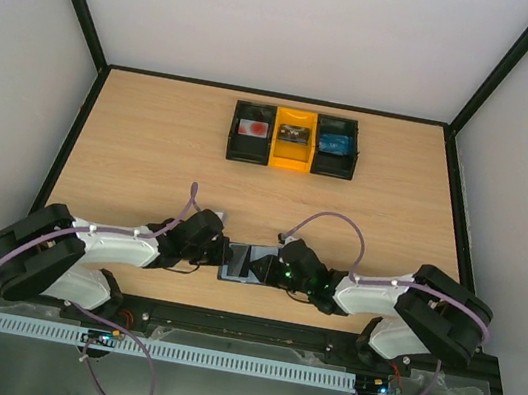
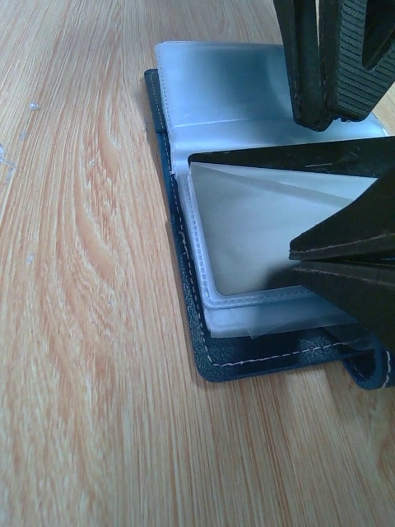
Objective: Take the credit cards out of the card holder
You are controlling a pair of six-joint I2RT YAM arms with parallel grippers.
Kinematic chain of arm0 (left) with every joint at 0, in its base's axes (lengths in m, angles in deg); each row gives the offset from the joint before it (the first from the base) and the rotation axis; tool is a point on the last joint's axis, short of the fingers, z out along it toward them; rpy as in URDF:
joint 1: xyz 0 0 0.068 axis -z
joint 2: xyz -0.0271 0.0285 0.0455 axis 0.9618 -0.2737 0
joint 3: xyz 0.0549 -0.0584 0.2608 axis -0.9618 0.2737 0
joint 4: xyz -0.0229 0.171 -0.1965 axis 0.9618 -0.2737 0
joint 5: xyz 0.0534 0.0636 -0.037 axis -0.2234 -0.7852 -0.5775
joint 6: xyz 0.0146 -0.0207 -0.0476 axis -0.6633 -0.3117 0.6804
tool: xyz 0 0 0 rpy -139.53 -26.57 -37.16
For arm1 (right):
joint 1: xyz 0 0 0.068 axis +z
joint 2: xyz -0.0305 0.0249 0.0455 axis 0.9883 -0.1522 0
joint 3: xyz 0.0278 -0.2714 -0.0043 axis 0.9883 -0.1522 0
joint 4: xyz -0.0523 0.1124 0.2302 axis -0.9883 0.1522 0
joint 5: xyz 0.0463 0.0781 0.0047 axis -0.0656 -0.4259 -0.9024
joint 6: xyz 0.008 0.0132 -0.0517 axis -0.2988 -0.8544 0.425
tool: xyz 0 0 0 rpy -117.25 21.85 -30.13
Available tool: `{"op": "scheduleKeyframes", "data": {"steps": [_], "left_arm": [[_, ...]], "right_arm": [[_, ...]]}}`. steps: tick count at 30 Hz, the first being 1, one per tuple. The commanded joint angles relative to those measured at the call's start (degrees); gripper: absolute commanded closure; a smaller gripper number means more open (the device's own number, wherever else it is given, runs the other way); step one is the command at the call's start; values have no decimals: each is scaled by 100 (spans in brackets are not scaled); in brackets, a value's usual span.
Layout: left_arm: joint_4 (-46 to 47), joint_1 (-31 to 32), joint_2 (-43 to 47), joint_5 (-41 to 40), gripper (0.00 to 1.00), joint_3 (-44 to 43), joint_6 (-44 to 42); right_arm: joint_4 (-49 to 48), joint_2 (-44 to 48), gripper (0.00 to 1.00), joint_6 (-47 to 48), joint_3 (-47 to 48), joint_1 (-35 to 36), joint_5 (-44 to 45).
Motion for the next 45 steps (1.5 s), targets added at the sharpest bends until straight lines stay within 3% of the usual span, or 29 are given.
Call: {"op": "scheduleKeyframes", "data": {"steps": [1,18,35,45], "left_arm": [[-146,28,-76,-52,97,65,-43],[9,39,16,-97,97,252,44],[-67,33,-6,-141,97,210,58],[-31,47,-1,-129,97,223,80]], "right_arm": [[-285,-132,83,-94,154,45,-59],[-655,-577,85,-233,216,41,-186],[-148,-305,82,-205,225,44,164],[-539,-614,82,-302,237,62,-93]]}}
